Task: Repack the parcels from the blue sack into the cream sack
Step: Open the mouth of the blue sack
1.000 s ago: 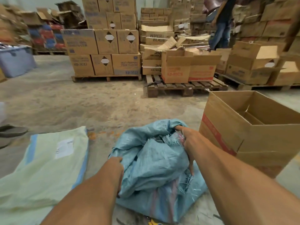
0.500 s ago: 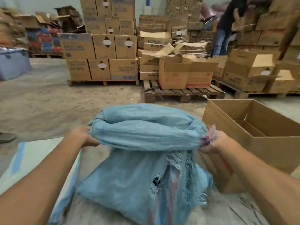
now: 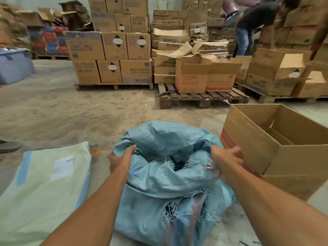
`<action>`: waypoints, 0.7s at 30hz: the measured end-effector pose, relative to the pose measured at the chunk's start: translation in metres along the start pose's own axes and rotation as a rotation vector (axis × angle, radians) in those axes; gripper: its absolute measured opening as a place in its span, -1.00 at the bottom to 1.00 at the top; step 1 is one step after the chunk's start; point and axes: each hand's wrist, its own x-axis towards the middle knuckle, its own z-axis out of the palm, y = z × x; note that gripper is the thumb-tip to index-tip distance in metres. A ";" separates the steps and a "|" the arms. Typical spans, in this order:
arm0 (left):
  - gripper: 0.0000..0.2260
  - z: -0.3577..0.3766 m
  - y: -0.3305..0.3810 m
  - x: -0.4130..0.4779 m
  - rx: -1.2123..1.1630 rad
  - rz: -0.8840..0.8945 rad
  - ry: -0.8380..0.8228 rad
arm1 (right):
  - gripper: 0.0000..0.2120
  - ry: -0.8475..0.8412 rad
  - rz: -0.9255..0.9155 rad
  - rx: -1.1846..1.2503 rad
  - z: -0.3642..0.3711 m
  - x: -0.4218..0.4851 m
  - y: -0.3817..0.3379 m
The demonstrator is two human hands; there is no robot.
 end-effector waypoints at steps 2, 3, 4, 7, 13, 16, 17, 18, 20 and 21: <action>-0.10 0.003 0.001 0.008 -0.013 -0.054 -0.024 | -0.24 0.280 -0.561 -0.402 0.000 -0.009 -0.003; -0.09 0.003 0.001 0.020 -0.024 -0.064 -0.056 | -0.22 0.263 -0.955 -0.546 -0.001 -0.016 -0.005; -0.03 0.003 0.004 0.026 -0.053 -0.038 -0.122 | -0.18 0.191 -1.270 -0.676 0.002 -0.012 -0.008; -0.04 0.003 0.020 0.030 -0.020 -0.055 -0.397 | 0.04 0.104 -1.462 -0.808 0.020 -0.022 -0.025; -0.34 -0.027 0.036 0.006 0.379 0.092 -0.664 | 0.00 0.072 -1.373 -1.087 0.074 -0.021 -0.040; -0.36 -0.066 0.043 0.019 0.578 0.236 -0.636 | -0.37 -0.037 -1.455 -1.010 0.067 -0.008 -0.060; -0.34 -0.082 0.045 0.023 0.633 0.281 -0.624 | -0.46 -0.057 -1.439 -1.018 0.060 -0.002 -0.067; -0.38 -0.099 0.046 0.025 0.668 0.309 -0.606 | -0.53 -0.086 -1.399 -1.021 0.053 0.004 -0.072; -0.48 -0.125 0.046 0.028 0.699 0.330 -0.537 | -0.61 -0.173 -1.266 -1.000 0.040 0.017 -0.073; -0.47 -0.134 0.045 0.032 0.713 0.327 -0.496 | -0.64 -0.246 -1.188 -0.955 0.036 0.019 -0.070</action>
